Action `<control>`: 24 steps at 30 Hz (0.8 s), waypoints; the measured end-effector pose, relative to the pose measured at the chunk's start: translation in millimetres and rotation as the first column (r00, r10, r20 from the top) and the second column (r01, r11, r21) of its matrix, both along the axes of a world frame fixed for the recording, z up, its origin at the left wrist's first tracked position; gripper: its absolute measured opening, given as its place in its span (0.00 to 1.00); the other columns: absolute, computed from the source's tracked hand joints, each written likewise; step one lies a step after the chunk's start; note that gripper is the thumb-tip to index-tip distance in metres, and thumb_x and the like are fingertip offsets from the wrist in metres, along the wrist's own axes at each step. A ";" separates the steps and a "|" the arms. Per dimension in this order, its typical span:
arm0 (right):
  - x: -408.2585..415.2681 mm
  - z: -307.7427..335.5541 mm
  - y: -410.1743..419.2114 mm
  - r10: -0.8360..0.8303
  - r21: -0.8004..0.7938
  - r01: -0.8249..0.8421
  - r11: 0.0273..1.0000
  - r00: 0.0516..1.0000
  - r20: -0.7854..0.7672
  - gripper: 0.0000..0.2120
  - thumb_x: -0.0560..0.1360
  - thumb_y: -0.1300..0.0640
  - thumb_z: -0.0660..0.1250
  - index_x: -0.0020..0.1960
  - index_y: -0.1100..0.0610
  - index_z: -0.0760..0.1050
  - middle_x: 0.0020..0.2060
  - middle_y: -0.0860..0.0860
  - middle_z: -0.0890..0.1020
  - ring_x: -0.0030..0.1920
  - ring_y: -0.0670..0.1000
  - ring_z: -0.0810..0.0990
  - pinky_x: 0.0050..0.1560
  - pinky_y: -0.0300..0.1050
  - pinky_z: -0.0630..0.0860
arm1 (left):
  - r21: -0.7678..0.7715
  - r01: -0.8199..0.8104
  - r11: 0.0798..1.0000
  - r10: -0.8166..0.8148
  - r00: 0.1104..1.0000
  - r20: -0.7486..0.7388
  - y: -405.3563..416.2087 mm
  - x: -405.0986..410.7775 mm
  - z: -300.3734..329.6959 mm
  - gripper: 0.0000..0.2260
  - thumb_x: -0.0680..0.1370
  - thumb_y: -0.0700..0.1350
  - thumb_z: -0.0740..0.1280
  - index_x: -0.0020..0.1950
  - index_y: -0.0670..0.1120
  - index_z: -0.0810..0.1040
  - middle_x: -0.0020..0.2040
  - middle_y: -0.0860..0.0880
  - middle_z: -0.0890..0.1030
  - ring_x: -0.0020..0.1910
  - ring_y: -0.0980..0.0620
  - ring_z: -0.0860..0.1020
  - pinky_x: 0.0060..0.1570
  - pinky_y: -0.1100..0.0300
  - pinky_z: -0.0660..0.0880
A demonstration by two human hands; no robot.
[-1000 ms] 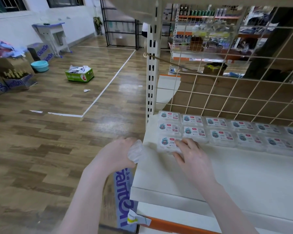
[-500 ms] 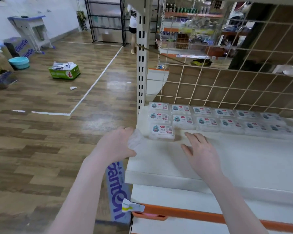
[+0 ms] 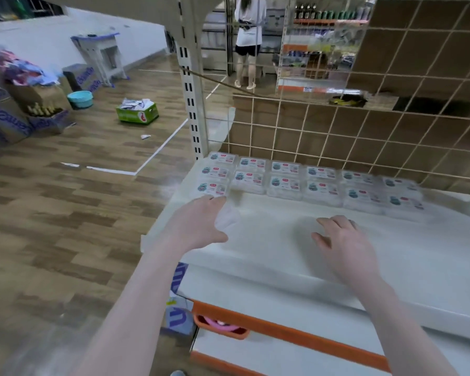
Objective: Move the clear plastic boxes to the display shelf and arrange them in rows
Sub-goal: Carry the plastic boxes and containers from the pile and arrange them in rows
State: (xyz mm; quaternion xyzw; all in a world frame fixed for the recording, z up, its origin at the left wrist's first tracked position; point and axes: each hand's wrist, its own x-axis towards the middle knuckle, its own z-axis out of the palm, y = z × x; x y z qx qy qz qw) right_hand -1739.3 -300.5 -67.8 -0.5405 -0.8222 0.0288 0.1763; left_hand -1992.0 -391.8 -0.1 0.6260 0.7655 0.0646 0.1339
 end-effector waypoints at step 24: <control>20.4 -23.9 23.9 0.055 0.174 -0.032 0.984 0.990 -0.128 0.13 0.60 0.62 0.78 0.43 0.59 0.82 0.38 0.57 0.80 0.39 0.62 0.78 0.40 0.54 0.76 | -0.002 0.108 0.994 -0.107 0.992 0.064 37.5 49.3 -28.2 0.34 0.69 0.50 0.74 0.73 0.50 0.65 0.63 0.49 0.66 0.64 0.52 0.64 0.60 0.62 0.66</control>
